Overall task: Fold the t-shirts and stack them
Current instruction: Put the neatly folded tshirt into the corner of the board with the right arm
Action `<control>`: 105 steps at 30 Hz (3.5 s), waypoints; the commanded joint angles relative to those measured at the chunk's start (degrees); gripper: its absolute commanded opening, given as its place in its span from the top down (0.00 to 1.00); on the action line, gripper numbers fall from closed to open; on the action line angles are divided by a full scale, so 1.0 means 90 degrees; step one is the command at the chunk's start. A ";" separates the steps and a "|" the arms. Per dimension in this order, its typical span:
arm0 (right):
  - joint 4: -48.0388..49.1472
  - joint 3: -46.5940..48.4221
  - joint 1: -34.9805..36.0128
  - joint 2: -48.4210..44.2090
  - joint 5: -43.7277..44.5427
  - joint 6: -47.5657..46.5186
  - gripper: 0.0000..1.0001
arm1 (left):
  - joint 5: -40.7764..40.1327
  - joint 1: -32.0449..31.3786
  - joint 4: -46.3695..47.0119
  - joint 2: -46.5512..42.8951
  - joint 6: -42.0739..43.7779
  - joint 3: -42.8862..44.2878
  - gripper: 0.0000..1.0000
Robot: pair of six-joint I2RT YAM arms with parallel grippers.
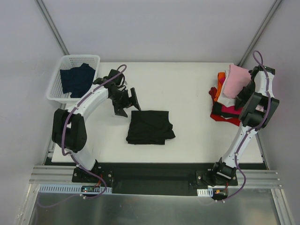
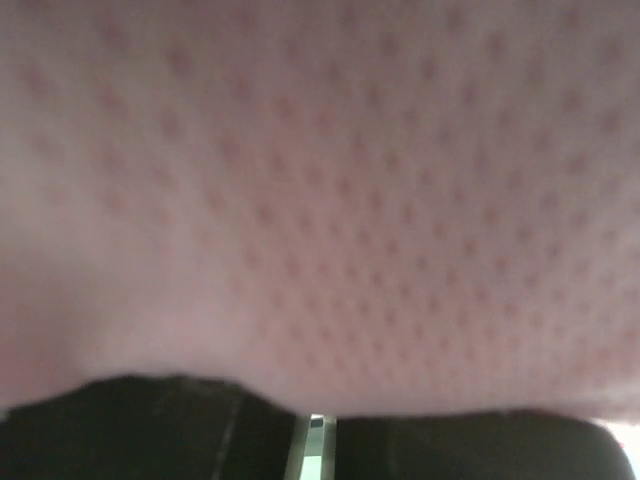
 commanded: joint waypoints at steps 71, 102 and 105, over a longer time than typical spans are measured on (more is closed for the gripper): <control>0.0890 -0.4919 0.3926 -0.1794 -0.0197 0.1280 0.98 | -0.0150 -0.0169 -0.0154 -0.0257 0.0045 -0.0446 0.14; 0.0684 -0.4918 0.3555 -0.2653 0.0712 0.1133 0.34 | -0.0062 -0.0169 0.0031 -0.0033 0.0006 -0.0378 0.14; 0.0704 -0.4900 0.3311 -0.2663 0.0751 0.1036 0.34 | -0.0062 -0.0169 0.0041 -0.0062 0.0006 -0.0426 0.14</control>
